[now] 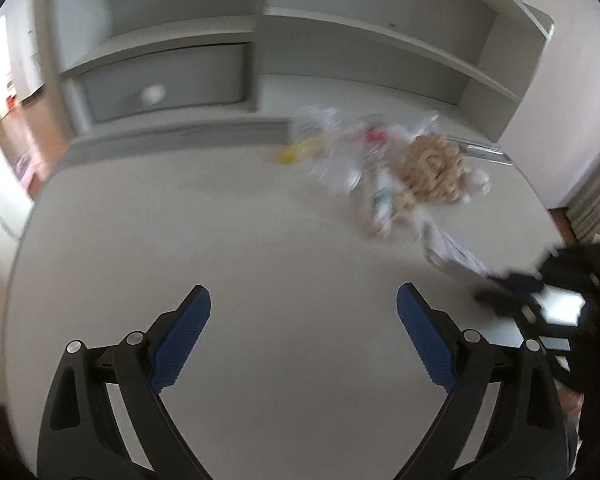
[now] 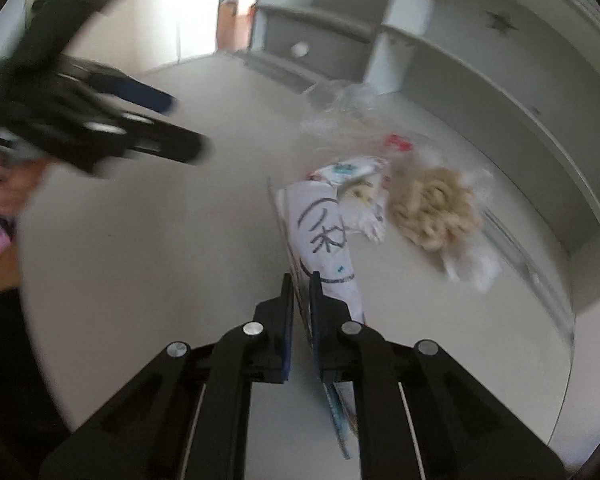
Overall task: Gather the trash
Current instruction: 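Grasp the floral white cloth with left gripper while right gripper grasps white wrapper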
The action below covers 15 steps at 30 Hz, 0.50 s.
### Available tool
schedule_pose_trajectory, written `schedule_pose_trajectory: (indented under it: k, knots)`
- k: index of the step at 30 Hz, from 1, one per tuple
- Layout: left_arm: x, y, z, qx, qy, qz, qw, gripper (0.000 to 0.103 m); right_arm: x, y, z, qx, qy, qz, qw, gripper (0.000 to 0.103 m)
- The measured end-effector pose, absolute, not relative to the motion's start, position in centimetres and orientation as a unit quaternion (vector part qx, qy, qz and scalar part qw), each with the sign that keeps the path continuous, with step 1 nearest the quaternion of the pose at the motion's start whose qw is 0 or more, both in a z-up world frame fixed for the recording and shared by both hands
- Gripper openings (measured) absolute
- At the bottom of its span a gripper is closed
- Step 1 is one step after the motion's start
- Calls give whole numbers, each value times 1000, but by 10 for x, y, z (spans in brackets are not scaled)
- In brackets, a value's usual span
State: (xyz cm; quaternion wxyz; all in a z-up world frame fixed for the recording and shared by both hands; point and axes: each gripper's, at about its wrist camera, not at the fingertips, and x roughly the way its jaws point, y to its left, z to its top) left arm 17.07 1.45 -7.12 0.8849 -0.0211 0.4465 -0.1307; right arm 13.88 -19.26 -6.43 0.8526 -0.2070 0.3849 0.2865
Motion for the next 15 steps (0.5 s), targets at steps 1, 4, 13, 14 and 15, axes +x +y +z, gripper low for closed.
schedule_pose_trajectory:
  k: [1,4,13,14,15]
  knots:
    - [180,2,-74,-15,453,-134,881,91,136,-200,-62,-194,385,283,857,8]
    - [198,-27,-78,-8,458,-154,876,91,120,-232,-55,-149,386,267,870,8]
    - [242,-79,-91,-7,482,-142,865,91,83,-288,-61,-88,400,221,885,9]
    - [244,-82,-93,-1,484,-137,864,89,79,-291,-62,-83,400,217,886,8]
    - [244,-84,-94,6,481,-130,867,85,72,-293,-62,-79,400,214,888,9]
